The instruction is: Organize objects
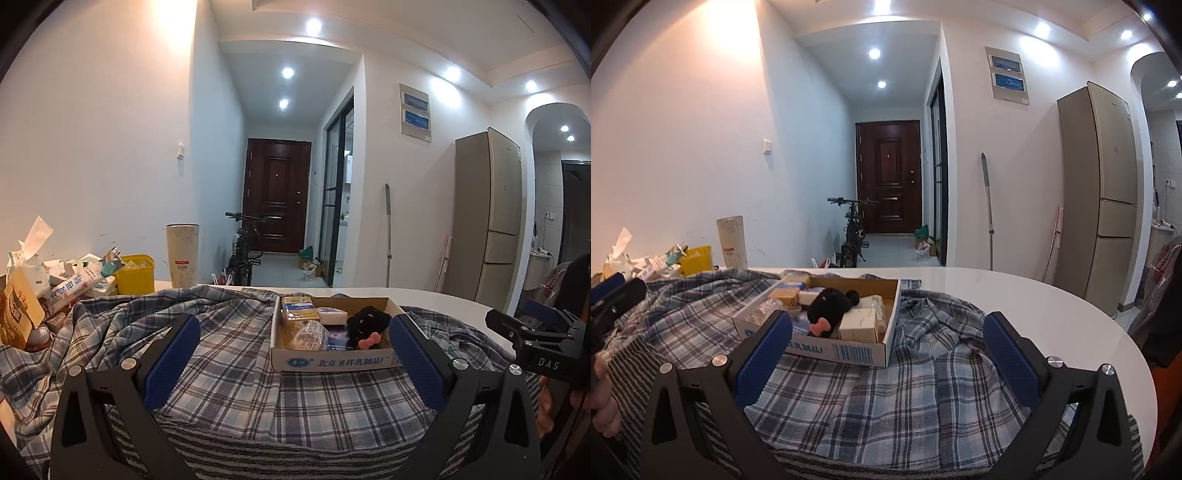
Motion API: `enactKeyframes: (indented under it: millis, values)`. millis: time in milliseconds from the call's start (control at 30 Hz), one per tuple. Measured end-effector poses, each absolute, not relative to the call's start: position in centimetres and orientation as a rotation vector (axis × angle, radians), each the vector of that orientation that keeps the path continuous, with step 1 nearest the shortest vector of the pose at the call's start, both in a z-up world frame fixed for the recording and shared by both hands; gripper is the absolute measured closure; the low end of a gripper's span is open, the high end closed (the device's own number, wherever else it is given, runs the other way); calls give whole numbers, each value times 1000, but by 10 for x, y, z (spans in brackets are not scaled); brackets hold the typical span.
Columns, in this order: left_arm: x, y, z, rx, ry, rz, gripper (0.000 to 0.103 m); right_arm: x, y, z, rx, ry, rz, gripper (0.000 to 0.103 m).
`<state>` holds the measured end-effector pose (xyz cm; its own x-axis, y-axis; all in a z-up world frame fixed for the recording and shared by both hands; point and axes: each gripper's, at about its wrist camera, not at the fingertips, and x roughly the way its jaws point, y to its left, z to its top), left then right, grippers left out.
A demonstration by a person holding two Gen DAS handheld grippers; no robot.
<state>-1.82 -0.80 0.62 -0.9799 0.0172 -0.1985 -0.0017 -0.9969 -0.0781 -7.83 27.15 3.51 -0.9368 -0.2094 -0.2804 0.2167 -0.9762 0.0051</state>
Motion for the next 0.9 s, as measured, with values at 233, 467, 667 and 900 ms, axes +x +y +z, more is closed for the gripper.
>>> enactKeyframes:
  millis: [233, 467, 667, 900]
  values:
    - [-23, -6, 3, -348, -107, 3131, 0, -77, 270, 34, 423, 58, -2888, 0]
    - [-23, -2, 2, -350, -73, 3137, 0, -76, 272, 36, 419, 35, -2892, 0]
    - [-22, 0, 3, -333, -53, 3141, 0, -78, 274, 35, 434, 12, -2890, 0]
    - [-24, 3, 2, -346, -19, 3145, 0, -79, 274, 35, 439, 17, -2890, 0]
